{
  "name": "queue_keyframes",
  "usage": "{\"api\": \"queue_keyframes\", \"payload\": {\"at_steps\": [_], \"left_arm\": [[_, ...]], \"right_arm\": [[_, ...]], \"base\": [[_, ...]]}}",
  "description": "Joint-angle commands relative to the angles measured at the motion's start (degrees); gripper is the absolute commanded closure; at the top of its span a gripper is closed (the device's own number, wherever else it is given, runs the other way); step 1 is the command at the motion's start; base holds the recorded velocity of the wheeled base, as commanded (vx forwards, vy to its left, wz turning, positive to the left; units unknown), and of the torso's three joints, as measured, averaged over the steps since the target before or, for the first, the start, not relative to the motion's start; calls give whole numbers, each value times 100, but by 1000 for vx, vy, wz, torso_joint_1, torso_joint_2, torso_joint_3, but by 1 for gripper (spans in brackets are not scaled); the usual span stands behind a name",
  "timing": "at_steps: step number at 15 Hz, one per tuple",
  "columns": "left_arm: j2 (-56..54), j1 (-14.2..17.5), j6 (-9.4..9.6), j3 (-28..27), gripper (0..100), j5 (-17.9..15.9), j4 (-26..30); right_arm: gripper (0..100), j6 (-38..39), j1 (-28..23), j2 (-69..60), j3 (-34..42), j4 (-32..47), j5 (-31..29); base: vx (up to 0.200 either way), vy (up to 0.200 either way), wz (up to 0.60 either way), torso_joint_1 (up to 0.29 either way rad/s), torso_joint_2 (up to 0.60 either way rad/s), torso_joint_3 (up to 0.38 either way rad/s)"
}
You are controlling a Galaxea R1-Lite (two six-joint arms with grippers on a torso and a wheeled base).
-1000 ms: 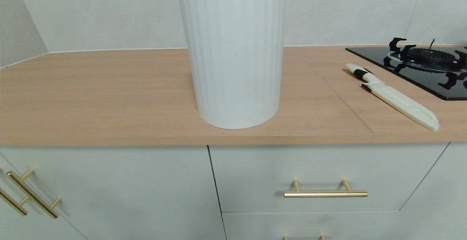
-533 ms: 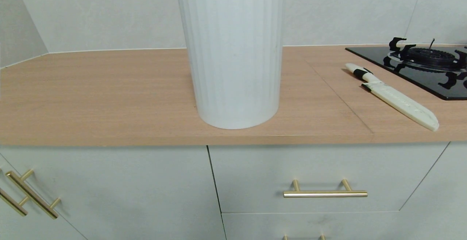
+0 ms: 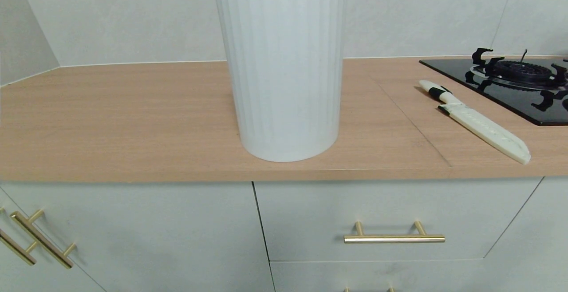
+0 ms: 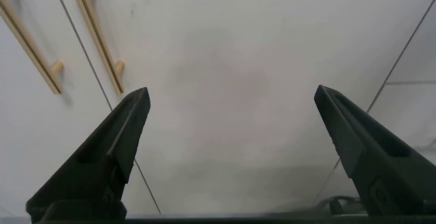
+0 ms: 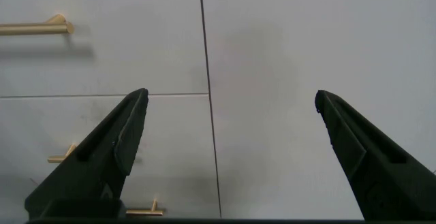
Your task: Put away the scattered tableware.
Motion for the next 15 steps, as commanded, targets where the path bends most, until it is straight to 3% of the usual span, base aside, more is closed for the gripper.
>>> {"api": "queue_keyframes", "payload": {"at_steps": [1, 15], "left_arm": [[5, 0, -1, 0, 0, -6, -5], [5, 0, -1, 0, 0, 2, -5]], "right_arm": [[0, -1, 2, 7, 0, -1, 1], [0, -1, 2, 7, 0, -1, 1]], "base": [[0, 0, 0, 80, -330, -256], [0, 0, 0, 162, -452, -292]]}}
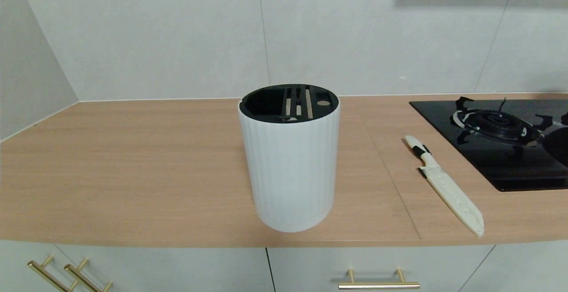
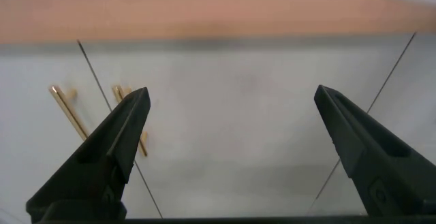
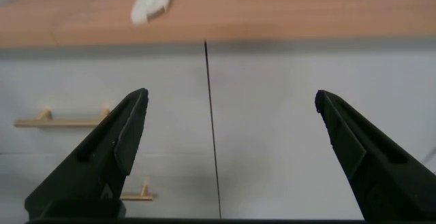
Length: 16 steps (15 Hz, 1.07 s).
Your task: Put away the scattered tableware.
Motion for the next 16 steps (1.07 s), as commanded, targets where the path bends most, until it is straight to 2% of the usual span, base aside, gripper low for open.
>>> {"api": "queue_keyframes", "payload": {"at_steps": [1, 16], "left_arm": [[5, 0, -1, 2, 0, 1, 0], [5, 0, -1, 2, 0, 1, 0]], "right_arm": [[0, -1, 2, 7, 0, -1, 4], [0, -1, 2, 7, 0, -1, 4]], "base": [[0, 0, 0, 207, -491, -281], [0, 0, 0, 244, -538, -295]]}}
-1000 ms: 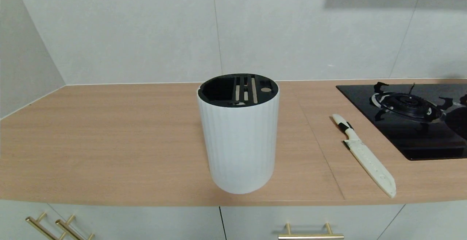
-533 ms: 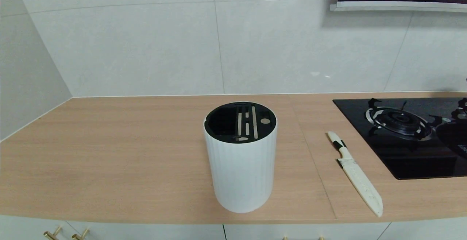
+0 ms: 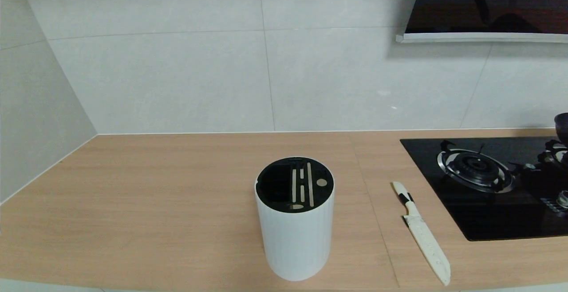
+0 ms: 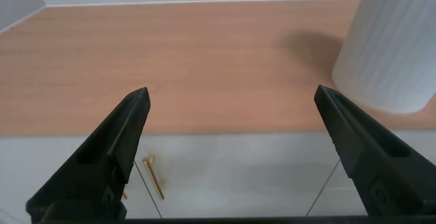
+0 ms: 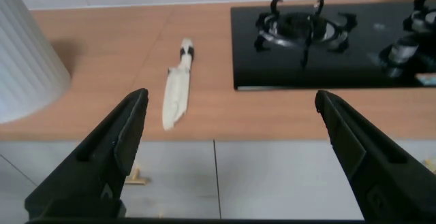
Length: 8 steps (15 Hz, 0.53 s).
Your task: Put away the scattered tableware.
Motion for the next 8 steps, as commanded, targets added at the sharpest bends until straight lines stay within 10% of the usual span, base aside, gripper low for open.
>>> {"api": "queue_keyframes", "payload": {"at_steps": [1, 8], "left_arm": [[5, 0, -1, 2, 0, 1, 2], [5, 0, -1, 2, 0, 1, 2]], "right_arm": [[0, -1, 2, 7, 0, -1, 1], [0, -1, 2, 7, 0, -1, 1]], "base": [[0, 0, 0, 276, -613, -330], [0, 0, 0, 156, -315, -165]]}}
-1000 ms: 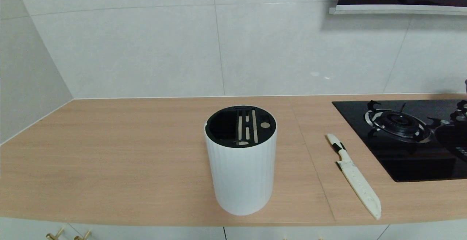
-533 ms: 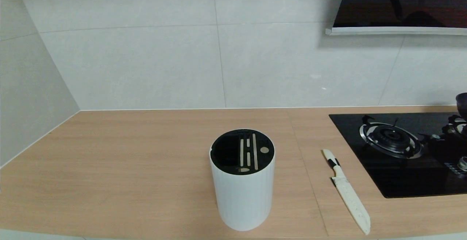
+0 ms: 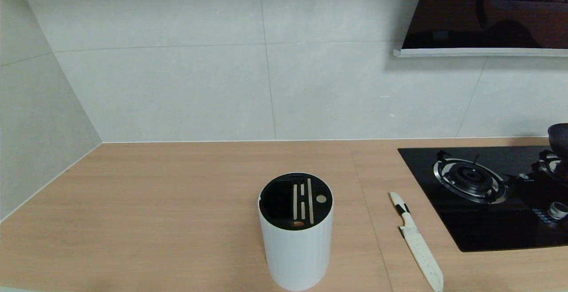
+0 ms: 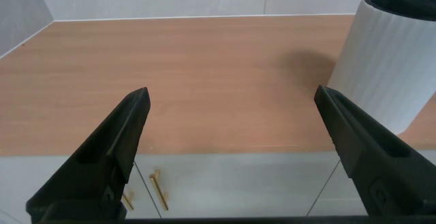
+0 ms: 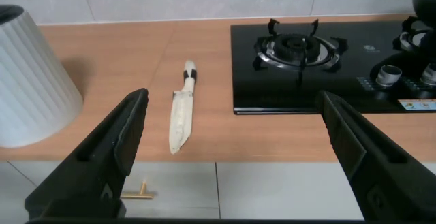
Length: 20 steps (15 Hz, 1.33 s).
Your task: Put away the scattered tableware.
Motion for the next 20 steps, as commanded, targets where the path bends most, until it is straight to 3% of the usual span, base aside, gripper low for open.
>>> {"api": "queue_keyframes", "payload": {"at_steps": [1, 14, 15, 20], "left_arm": [[5, 0, 1, 0, 0, 1, -2], [5, 0, 1, 0, 0, 1, -2], [5, 0, 1, 0, 0, 1, -2], [5, 0, 1, 0, 0, 1, -2]], "right_arm": [[0, -1, -4, 7, 0, -1, 1], [0, 17, 4, 7, -237, -186, -34], [0, 43, 31, 174, -589, -142, -8], [0, 34, 92, 2152, -879, -133, 564]], "base": [[0, 0, 0, 0, 0, 0], [0, 0, 0, 0, 0, 0], [0, 0, 0, 0, 0, 0], [0, 0, 0, 0, 0, 0]]}}
